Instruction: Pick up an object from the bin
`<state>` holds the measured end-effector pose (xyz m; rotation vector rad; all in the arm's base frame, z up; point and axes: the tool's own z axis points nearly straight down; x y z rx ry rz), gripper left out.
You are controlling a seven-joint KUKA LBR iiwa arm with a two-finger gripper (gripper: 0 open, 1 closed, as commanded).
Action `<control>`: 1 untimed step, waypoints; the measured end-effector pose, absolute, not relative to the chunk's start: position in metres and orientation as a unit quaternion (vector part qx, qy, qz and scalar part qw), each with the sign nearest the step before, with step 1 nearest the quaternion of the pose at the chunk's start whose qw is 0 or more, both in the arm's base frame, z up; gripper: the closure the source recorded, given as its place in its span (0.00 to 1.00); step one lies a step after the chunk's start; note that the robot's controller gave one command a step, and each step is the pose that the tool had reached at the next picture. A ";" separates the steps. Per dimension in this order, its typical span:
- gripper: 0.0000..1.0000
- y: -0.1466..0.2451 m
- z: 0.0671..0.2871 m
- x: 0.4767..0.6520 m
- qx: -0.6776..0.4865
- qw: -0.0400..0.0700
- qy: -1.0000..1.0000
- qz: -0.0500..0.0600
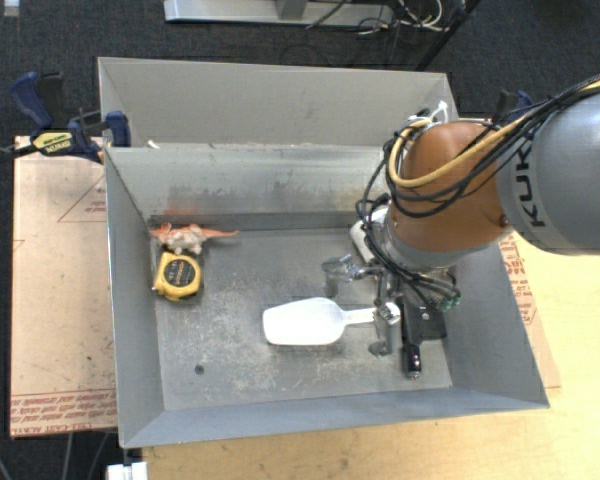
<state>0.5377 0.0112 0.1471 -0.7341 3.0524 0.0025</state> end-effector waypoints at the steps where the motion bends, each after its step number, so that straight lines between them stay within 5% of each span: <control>1: 0.00 0.011 0.147 0.538 -0.234 0.001 0.972 0.001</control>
Offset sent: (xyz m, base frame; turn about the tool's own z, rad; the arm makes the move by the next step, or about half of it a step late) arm 0.0280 0.0645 -0.0577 -0.2713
